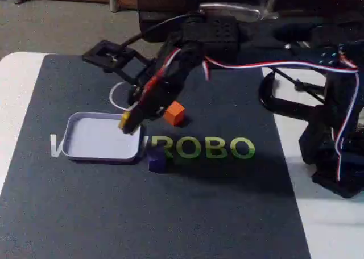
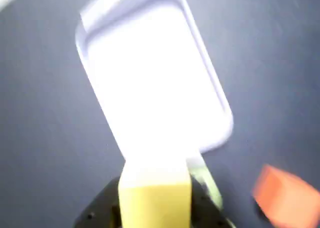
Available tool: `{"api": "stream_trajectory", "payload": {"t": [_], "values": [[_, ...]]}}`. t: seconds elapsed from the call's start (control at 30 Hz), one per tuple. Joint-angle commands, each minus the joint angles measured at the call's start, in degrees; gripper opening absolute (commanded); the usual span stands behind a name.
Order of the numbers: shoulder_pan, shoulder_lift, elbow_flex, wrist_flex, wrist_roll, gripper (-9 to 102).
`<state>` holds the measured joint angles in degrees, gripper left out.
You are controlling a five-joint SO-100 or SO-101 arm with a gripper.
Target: Move blocks one by one until all three blocks are in the tray.
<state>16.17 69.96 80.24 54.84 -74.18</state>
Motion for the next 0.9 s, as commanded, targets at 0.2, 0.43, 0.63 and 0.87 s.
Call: {"api": "stream_trajectory", "payload": {"t": [0.2, 0.43, 0.63, 0.87], "values": [[-0.09, -4.92, -8.26, 0.26, 0.35, -5], [0.09, -5.45, -8.79, 0.26, -0.09, 5], [0.35, -5.54, -8.88, 0.26, -0.97, 21], [0.79, -5.01, -8.96, 0.97, -2.46, 31]]}}
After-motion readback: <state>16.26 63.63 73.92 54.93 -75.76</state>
